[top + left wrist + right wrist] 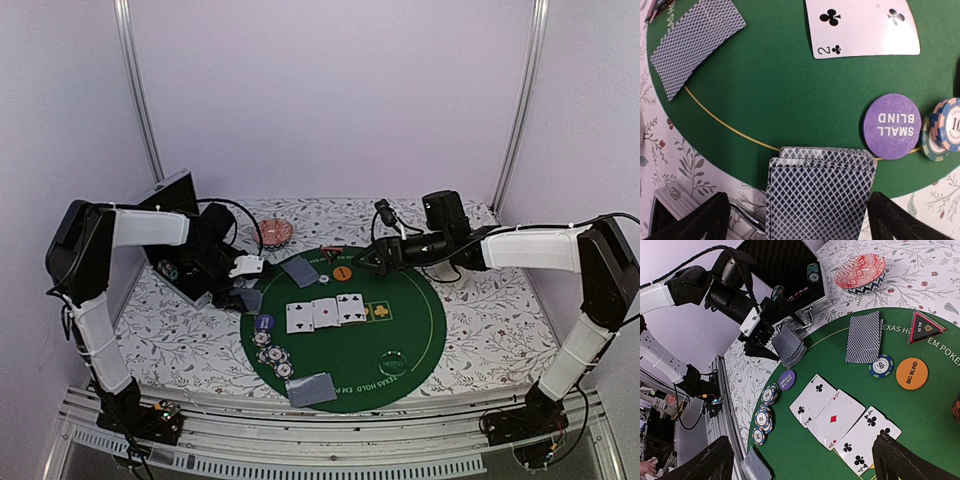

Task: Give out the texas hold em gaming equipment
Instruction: Pick up the face-down deck piles from the poker table mat.

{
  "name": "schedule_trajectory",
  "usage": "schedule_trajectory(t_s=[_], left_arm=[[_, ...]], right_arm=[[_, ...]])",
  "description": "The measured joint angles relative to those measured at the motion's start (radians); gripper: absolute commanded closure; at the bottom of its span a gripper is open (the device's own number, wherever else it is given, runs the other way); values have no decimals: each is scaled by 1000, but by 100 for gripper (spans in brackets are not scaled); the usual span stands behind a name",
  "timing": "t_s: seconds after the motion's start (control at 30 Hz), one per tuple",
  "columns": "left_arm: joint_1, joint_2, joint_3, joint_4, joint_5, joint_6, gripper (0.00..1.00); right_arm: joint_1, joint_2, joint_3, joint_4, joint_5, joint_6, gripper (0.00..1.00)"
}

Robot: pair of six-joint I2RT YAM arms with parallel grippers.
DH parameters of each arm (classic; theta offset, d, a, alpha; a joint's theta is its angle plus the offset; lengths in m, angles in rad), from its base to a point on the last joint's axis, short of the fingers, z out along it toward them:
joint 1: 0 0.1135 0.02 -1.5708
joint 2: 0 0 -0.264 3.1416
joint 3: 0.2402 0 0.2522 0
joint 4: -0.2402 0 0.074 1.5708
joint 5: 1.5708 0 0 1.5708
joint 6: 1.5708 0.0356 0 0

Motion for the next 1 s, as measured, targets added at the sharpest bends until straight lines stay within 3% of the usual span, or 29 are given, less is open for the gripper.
schedule_trajectory(t_s=[0.37,1.0], left_arm=[[0,-56,-30,-18,23,3,2],[-9,-11,-39,12,-50,-5,2]], right_arm=[[0,0,0,0,0,1,1],[0,0,-18,0,0,2,1]])
